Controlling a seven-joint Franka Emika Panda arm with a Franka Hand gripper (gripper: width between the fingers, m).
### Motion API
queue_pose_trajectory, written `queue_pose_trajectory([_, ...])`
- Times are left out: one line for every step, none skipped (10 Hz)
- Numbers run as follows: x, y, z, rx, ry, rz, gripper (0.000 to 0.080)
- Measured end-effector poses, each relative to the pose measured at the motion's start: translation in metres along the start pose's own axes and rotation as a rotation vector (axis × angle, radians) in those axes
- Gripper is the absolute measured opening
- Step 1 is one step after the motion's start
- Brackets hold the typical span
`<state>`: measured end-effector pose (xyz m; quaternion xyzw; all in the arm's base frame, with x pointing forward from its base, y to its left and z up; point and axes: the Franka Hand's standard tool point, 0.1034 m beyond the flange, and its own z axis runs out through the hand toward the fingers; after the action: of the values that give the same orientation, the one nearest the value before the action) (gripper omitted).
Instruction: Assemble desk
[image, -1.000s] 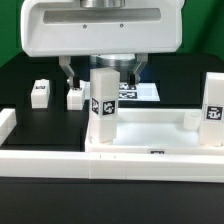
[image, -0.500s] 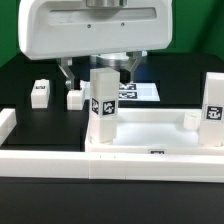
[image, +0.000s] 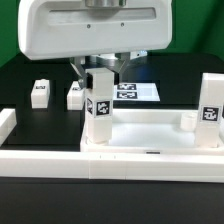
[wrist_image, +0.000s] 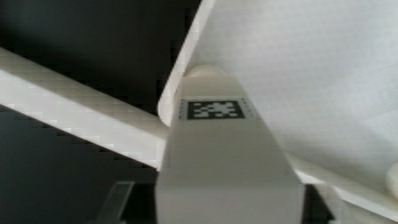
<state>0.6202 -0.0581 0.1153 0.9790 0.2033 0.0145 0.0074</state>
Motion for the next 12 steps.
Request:
queue_pose_trajectory([-0.0002,0.0003,0.0000,0.000,0.000,0.001,0.0288])
queue_pose_trajectory([-0.0014,0.0010,0.0004,0.013,0.004,0.075,0.0288])
queue_pose_trajectory([-0.0034,0.0017,0.0009,0.033,0.005,0.207,0.0288])
queue_pose_trajectory([-0.0037,0.0019,0.0010,0.043,0.007,0.301,0.0288])
queue_pose_trajectory([-0.0035,0.0011,0.0011,0.056,0.009,0.416,0.0289])
queue_pose_trajectory([-0.0034,0.0006,0.0015,0.066,0.009,0.519,0.0289])
queue_pose_trajectory([-0.0036,0.0012,0.0019,0.069,0.006,0.643,0.0290])
queue_pose_trajectory([-0.0037,0.0012,0.0021,0.070,0.003,0.735,0.0290])
queue_pose_trajectory([-0.0035,0.0010,0.0023,0.070,0.000,0.806,0.0290])
queue_pose_trajectory([-0.0032,0.0001,0.0026,0.069,-0.005,0.941,0.0290])
queue_pose_trajectory([-0.0027,-0.0008,0.0027,0.067,-0.010,1.053,0.0290])
queue_pose_trajectory([-0.0028,-0.0011,0.0027,0.067,-0.014,1.145,0.0290])
